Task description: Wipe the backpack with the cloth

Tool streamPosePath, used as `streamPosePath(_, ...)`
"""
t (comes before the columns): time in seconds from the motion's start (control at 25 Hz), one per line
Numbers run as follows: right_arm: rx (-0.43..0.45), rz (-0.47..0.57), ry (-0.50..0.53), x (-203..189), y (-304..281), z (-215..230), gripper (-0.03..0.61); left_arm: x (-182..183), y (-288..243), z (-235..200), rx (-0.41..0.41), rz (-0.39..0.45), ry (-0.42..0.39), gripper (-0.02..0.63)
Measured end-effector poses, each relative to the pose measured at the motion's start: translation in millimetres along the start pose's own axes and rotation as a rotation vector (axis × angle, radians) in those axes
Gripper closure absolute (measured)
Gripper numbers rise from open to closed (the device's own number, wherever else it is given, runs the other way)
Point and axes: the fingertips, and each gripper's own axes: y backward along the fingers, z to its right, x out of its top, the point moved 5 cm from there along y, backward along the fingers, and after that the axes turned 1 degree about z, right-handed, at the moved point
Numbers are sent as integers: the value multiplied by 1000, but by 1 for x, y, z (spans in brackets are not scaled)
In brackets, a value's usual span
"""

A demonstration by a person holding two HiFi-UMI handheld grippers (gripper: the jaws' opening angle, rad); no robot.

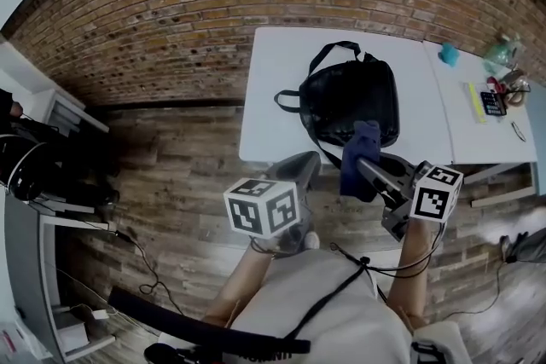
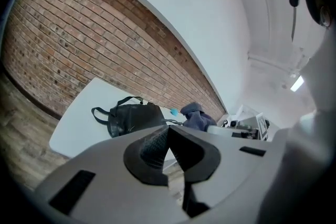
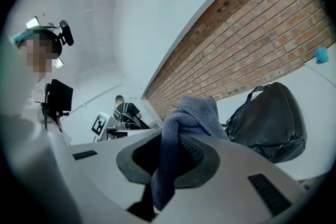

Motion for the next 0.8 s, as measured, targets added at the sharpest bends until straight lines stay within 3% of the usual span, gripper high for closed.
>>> streamPosePath(0.8, -14, -59, 42, -4, -18, -10, 532, -2, 3, -12, -13, -17, 11, 609)
